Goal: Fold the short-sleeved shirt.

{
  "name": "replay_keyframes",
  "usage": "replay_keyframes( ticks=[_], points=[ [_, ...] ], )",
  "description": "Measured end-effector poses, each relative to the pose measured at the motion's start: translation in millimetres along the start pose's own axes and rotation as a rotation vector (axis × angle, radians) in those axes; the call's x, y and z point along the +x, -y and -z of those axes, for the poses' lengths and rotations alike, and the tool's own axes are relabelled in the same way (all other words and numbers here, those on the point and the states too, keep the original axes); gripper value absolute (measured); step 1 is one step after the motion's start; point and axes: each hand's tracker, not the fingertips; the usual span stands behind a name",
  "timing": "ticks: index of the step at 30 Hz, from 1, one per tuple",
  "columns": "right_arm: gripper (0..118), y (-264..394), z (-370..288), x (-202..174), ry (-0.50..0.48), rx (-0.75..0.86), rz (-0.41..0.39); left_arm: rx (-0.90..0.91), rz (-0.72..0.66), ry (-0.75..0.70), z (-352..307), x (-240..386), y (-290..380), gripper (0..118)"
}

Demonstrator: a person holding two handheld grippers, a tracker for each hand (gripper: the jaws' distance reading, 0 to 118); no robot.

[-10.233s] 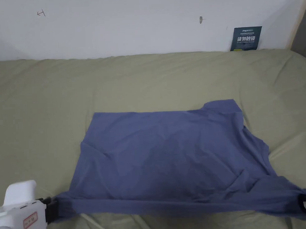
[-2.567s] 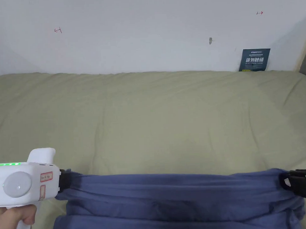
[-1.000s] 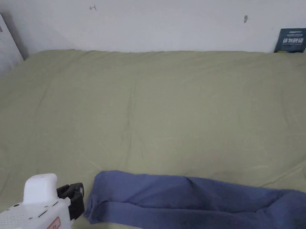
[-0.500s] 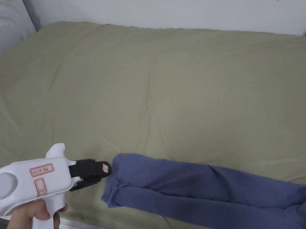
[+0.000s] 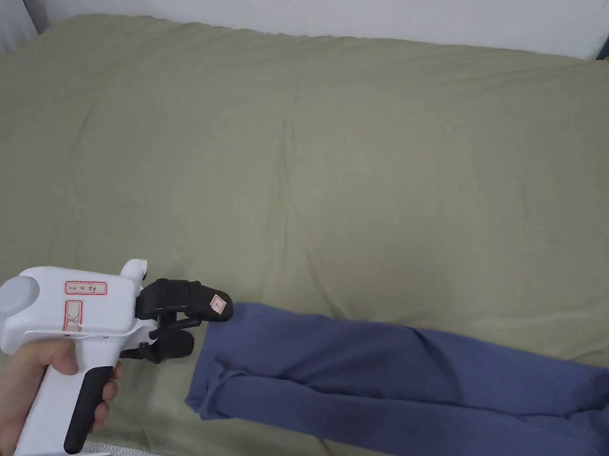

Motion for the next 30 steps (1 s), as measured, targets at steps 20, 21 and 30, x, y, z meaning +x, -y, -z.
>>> replay_keyframes(
  ticks=[20,21,30],
  points=[
    [1,1,8,16,-0.086,-0.008,0.034,0.063,-0.061,-0.060,3,15,-20,3],
    [1,0,9,18,-0.093,-0.009,0.036,0.098,-0.049,-0.086,-9,15,-28,3],
    [1,2,24,31,-0.145,-0.008,0.049,0.176,0.080,-0.372,-44,114,2,3]
  ],
)
